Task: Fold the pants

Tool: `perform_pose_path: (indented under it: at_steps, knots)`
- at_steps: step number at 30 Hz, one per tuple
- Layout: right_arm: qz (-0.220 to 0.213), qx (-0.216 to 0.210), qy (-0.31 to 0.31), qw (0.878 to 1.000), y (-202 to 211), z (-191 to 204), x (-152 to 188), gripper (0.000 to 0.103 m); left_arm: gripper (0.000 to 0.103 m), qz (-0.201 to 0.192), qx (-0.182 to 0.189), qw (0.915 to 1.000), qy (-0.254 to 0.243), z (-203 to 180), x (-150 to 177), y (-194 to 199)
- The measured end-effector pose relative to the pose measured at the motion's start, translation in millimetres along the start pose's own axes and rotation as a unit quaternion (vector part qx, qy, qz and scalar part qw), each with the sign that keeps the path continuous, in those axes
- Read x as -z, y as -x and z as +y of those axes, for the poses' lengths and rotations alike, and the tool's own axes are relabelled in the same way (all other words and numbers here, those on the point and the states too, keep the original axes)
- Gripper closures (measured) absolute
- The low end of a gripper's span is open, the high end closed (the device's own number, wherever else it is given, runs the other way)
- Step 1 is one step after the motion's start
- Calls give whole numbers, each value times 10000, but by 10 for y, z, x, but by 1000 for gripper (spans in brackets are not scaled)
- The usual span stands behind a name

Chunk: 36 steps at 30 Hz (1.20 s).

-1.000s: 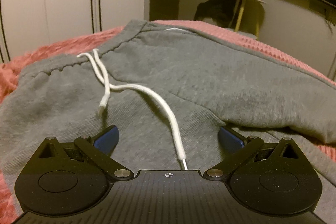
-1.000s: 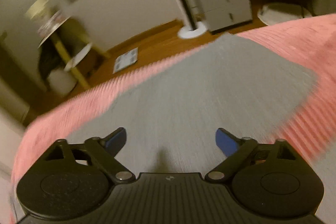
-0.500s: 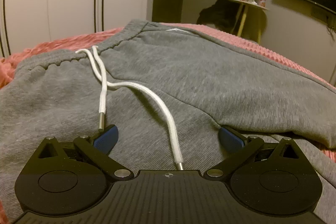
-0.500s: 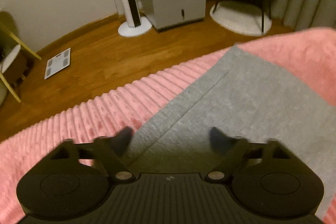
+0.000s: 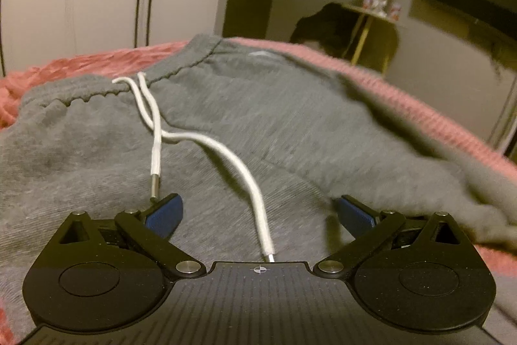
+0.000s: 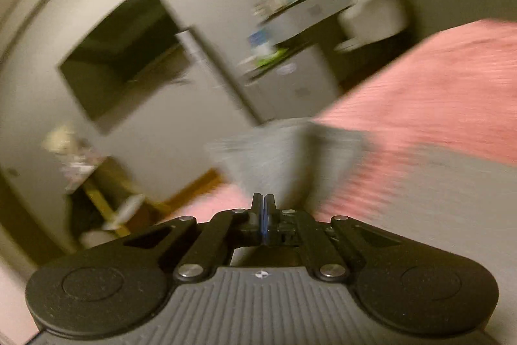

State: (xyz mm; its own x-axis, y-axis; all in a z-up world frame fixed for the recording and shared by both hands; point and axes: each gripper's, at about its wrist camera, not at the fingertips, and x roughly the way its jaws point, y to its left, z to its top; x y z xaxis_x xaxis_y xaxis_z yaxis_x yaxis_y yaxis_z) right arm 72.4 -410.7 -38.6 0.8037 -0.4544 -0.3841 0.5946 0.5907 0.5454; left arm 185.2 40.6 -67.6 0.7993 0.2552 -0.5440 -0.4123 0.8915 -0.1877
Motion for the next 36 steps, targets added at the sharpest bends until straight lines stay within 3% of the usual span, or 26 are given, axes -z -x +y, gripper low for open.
perform_pose_path:
  at_steps: [2,4,6,7,8,11,14,15,19,21,23,25,27,29,30,31,32,34,36]
  knots:
    - [519,133,-550,9970,21,-356,76,98,0,-166,225,9996,-12,-7,-72,158]
    - [783,-149,-933,9924,28,-548,82,95,0,-402,527,9976,-220,-45,-198,320]
    - [837,-262,-774,9931,-14,-496,10,68,0,-463,846,9951,-238,-68,-329,381]
    - [830,-345,-612,9941,-62,-417,-20,45,0,-376,1054,9935,-186,-75,-425,357]
    - [819,-446,-434,9947,-149,-321,-47,35,0,-225,1240,9919,-134,-84,-517,298]
    - [967,-494,-206,9939,-454,-112,-120,35,0,499,1727,9836,152,-123,-817,-52]
    - [1178,-411,-614,9903,-732,-85,-114,42,0,1111,2083,9693,682,-167,-1068,-511]
    - [1209,-521,-839,9877,-821,-94,-97,47,0,1260,2174,9644,830,-200,-1128,-674]
    - [1280,-742,-1241,9812,-900,-213,-14,94,0,1768,2181,9528,1152,-444,-1268,-1314]
    - [1362,-718,-1281,9797,-902,-246,49,95,2,1890,2191,9499,1178,-565,-1278,-1528]
    - [1430,-777,-1370,9771,-938,-304,63,94,10,2050,2232,9464,1118,-700,-1254,-1720]
    - [1422,-903,-1426,9753,-962,-345,71,91,31,2326,2279,9387,1135,-803,-1205,-1879]
    - [1407,-938,-1511,9739,-997,-368,71,88,44,2584,2219,9313,1290,-848,-1144,-2006]
    - [1443,-962,-1611,9716,-1027,-371,68,86,67,2636,2172,9288,1440,-841,-1136,-2056]
    - [1471,-980,-1647,9704,-1055,-362,48,86,98,2708,2192,9248,1530,-819,-1139,-2067]
    - [1486,-990,-1675,9696,-1088,-354,38,87,96,2758,2229,9210,1614,-801,-1141,-2047]
    - [1513,-946,-1687,9694,-1113,-341,20,96,96,2646,2289,9212,1702,-757,-1152,-1970]
    - [1510,-778,-1578,9727,-1110,-283,-84,98,97,2352,2514,9245,1635,-698,-1223,-1737]
    - [1251,-880,-1321,9794,-928,-195,-271,98,97,2095,2749,9268,1470,-619,-1307,-1436]
